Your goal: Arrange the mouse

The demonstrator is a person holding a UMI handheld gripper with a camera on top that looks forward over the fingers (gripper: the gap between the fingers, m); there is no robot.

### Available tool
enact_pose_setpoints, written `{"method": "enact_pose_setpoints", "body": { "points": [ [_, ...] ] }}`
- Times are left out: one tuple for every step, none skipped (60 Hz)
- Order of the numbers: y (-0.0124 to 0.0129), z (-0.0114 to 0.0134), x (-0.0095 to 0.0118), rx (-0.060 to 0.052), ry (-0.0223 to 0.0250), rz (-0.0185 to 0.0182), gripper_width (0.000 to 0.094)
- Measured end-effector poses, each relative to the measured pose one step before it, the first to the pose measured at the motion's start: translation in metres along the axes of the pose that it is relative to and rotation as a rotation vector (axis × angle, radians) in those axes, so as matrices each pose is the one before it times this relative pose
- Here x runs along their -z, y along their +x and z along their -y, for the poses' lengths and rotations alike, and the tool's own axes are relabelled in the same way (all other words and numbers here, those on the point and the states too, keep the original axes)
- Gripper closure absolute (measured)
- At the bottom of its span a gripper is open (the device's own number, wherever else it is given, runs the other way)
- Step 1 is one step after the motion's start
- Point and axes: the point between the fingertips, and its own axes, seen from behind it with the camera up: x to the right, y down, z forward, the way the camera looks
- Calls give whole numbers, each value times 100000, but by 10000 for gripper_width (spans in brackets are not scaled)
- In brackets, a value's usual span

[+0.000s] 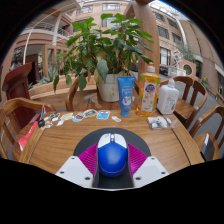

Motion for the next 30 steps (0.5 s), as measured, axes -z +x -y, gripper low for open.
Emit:
{"method": "enact_pose_setpoints", "body": {
  "points": [
    [112, -398, -214, -139, -851, -12, 541],
    [25, -225, -521, -86, -1155, -158, 535],
    [55, -551, -163, 38, -619, 94, 516],
    [18, -314, -165, 163, -679, 203, 511],
    [2, -373, -149, 196, -820, 328, 498],
    [0, -303, -105, -91, -728, 340, 485],
    [-46, -304, -108, -334, -836, 437, 473],
    [-76, -266, -40, -528, -815, 572, 460],
    [-127, -270, -27, -493, -828, 572, 448],
    [-139, 11, 23, -201, -1284, 360, 434],
    [-20, -117, 91, 165, -101, 356, 421],
    [31, 46, 143, 361, 468, -31, 398],
    [132, 58, 181, 391, 466, -562, 364],
    [143, 124, 238, 509, 607, -667, 322],
    [129, 169, 303, 556, 696, -670, 275],
    [90, 187, 332, 538, 688, -650, 228],
    [66, 207, 402, 580, 730, -487, 178],
    [26, 234, 416, 492, 815, -318, 124],
    [-24, 246, 472, 414, 711, -226, 74],
    [21, 247, 509, 390, 692, -256, 72],
    [-19, 194, 529, 222, 421, -72, 90],
    [21, 224, 569, 18, 406, -272, 96],
    [52, 331, 559, -93, 221, -86, 92],
    [-31, 256, 606, -280, 473, -99, 85],
    [-53, 224, 656, -221, 518, -42, 78],
    [-52, 246, 674, -120, 556, 26, 73],
    [-79, 258, 732, -38, 551, 61, 73],
    [-87, 275, 764, 24, 584, 146, 74],
    [-58, 286, 774, 25, 646, 61, 72],
    [-25, 270, 826, 10, 646, -63, 74]
  ]
}}
